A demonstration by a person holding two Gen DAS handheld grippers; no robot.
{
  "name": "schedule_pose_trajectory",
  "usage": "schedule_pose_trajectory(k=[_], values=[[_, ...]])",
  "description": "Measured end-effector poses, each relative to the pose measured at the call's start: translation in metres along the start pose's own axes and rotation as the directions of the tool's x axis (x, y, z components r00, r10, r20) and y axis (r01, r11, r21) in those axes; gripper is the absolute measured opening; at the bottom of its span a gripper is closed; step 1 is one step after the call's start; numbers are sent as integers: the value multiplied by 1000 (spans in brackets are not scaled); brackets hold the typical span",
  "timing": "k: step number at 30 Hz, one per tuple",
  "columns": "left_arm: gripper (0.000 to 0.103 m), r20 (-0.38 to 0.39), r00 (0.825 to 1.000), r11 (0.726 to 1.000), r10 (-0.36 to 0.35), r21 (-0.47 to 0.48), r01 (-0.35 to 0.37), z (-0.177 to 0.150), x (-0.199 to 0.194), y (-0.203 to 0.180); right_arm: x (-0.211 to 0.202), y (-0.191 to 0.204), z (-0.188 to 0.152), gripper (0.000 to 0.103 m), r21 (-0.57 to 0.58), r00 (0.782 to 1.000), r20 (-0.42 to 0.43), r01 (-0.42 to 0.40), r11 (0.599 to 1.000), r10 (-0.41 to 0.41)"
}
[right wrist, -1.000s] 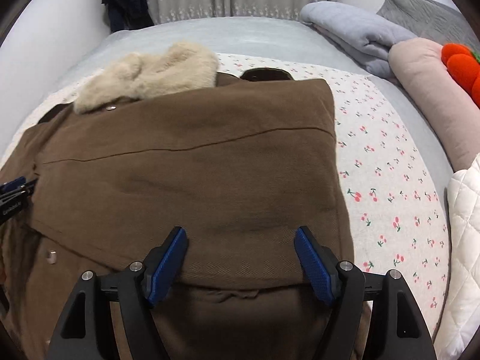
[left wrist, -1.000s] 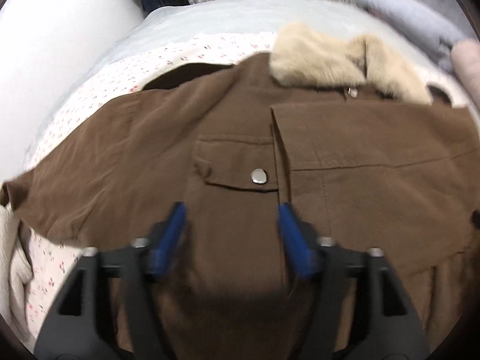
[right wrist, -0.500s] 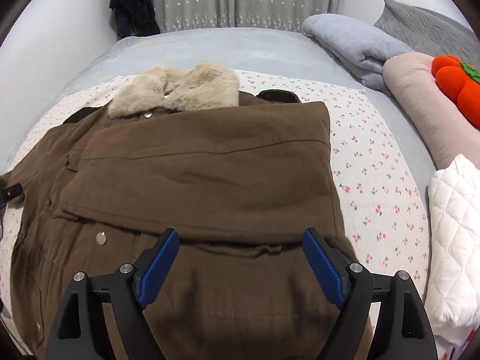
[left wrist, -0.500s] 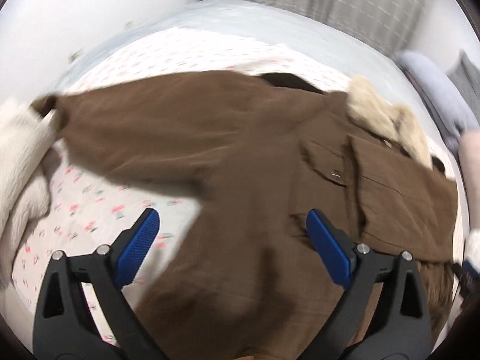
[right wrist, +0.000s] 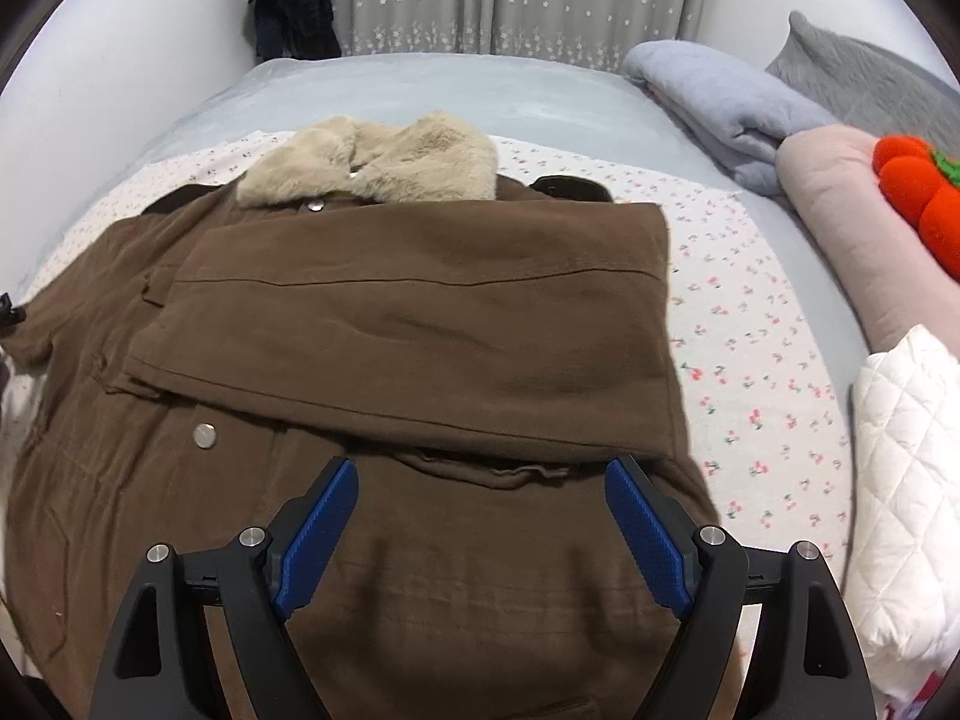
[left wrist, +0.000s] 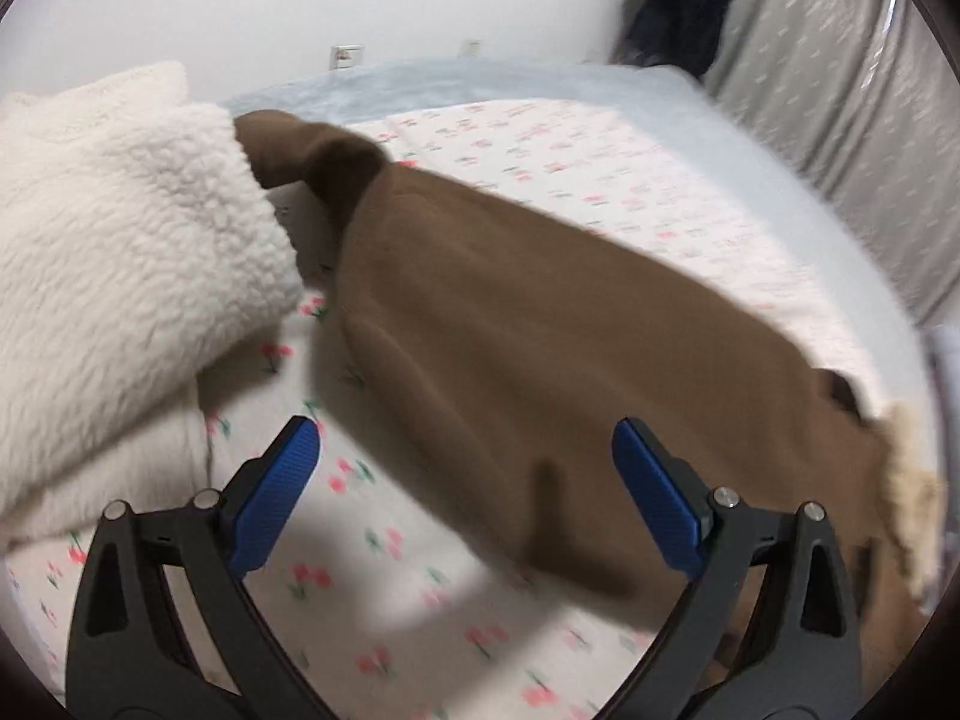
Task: Fold large clothes
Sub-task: 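Grasp the other sleeve cuff with the left gripper and lift it, then fold the held sleeve and coat side across the front with the left gripper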
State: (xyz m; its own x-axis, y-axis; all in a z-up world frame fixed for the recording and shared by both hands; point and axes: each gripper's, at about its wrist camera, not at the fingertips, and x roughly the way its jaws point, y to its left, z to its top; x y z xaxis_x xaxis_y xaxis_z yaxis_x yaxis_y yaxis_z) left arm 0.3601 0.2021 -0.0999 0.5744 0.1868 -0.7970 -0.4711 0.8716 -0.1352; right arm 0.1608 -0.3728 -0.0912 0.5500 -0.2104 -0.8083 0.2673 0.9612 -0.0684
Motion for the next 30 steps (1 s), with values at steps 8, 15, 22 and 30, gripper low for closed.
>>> schedule_pose_trajectory(k=[8, 15, 22, 30], values=[[6, 98, 986, 988, 131, 67, -138, 16, 20, -21, 7, -14, 5, 86, 30, 1000, 1, 7, 1000, -7], [6, 307, 940, 978, -148, 185, 94, 37, -84, -61, 4, -22, 10, 86, 87, 999, 9, -42, 995, 42], [6, 305, 845, 864, -440, 400, 305, 18, -166, -133, -5, -26, 9, 86, 92, 998, 24, -58, 994, 56], [6, 23, 802, 586, -596, 695, 416, -91, -182, -232, -6, -42, 8, 86, 131, 998, 26, -53, 990, 50]])
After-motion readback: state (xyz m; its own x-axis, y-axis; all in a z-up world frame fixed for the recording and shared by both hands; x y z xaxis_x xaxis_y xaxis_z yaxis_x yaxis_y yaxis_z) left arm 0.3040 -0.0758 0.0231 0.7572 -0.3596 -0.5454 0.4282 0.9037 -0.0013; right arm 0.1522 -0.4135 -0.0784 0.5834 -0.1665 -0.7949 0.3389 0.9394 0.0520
